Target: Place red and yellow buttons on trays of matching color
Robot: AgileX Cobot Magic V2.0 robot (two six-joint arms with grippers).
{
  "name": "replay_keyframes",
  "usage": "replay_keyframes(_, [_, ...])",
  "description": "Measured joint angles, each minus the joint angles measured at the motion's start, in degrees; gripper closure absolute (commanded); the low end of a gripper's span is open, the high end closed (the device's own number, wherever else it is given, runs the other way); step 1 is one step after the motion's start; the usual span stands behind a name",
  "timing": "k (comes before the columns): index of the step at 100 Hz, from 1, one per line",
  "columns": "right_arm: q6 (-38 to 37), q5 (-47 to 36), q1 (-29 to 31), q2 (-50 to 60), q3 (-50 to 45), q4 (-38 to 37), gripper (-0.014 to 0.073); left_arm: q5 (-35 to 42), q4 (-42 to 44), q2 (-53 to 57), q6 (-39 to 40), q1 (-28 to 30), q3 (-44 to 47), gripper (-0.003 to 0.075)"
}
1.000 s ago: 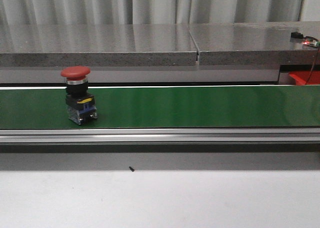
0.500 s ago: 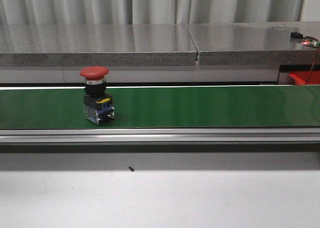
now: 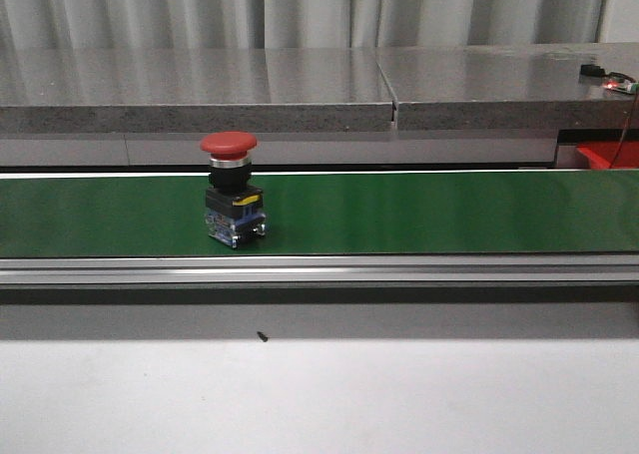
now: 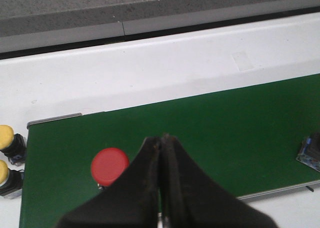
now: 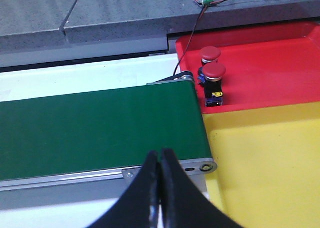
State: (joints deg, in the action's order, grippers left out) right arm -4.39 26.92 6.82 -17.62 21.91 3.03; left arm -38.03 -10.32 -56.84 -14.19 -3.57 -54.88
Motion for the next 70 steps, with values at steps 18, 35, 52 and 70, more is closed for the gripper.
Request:
replay_keyframes(18, [0.0, -0.5, 0.0, 0.0, 0.0, -1.9, 0.066, 3.2, 0.1, 6.5, 0.4, 0.0, 6.0, 0.0739])
replay_keyframes(35, [0.0, -0.9, 0.0, 0.0, 0.0, -2.3, 0.066, 4.7, 0.2, 14.4, 0.4, 0.0, 11.8, 0.0739])
replay_keyframes(52, [0.0, -0.9, 0.0, 0.0, 0.0, -2.3, 0.066, 4.7, 0.3, 22.2, 0.4, 0.0, 17.3, 0.0739])
replay_keyframes(70, [0.0, -0.9, 0.0, 0.0, 0.0, -1.9, 0.066, 4.7, 0.5, 30.5, 0.4, 0.0, 22.2, 0.0739])
